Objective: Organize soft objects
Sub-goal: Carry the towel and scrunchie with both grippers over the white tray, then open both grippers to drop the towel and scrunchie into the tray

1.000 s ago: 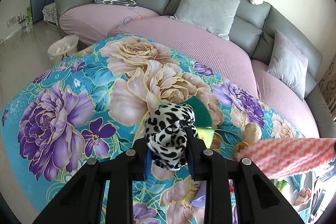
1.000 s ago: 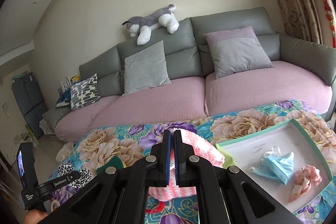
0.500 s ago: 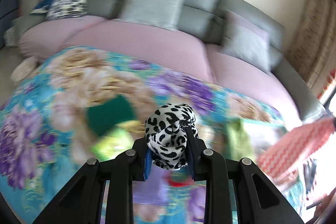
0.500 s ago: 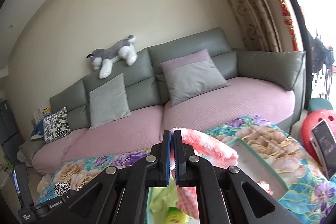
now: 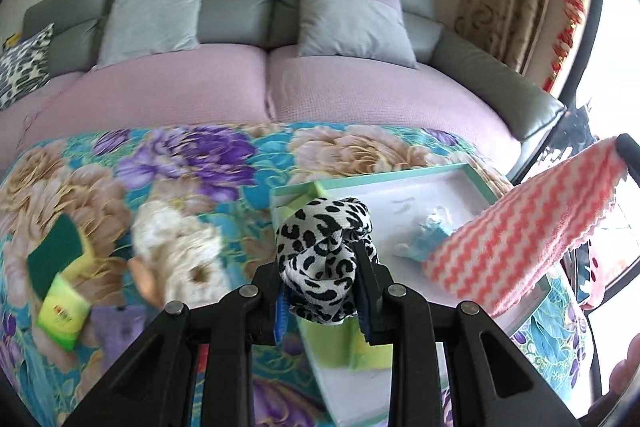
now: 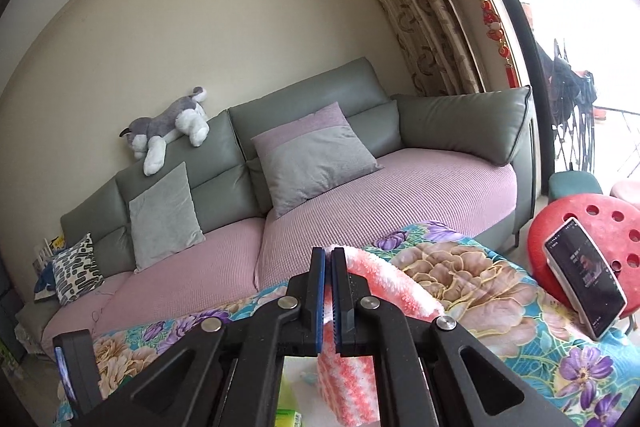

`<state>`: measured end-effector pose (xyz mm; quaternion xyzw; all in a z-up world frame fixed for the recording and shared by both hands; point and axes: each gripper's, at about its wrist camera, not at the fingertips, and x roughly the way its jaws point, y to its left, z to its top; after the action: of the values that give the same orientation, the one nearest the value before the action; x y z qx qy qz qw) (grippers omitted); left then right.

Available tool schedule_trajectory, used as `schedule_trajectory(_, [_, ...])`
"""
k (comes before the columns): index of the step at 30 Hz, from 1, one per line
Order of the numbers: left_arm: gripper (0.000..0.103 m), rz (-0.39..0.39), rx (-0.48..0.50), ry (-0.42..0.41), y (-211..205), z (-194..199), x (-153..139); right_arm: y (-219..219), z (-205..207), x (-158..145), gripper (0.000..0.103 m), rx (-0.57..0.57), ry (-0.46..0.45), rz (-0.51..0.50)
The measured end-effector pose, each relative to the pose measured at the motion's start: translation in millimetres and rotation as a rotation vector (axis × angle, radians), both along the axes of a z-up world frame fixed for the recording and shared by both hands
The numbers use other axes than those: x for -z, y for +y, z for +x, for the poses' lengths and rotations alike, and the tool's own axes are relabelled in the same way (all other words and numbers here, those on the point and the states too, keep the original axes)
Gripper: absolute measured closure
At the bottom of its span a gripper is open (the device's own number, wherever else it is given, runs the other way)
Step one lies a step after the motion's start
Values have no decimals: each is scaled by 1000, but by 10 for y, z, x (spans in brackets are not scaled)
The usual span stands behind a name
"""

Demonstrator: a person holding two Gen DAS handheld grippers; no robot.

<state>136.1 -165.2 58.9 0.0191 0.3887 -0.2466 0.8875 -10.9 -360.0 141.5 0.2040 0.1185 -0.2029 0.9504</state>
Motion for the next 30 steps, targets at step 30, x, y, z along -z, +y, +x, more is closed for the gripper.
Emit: schedule_trajectory(30, [69, 78, 26, 84, -331, 249, 608, -229, 704, 1137, 100, -60, 441, 156])
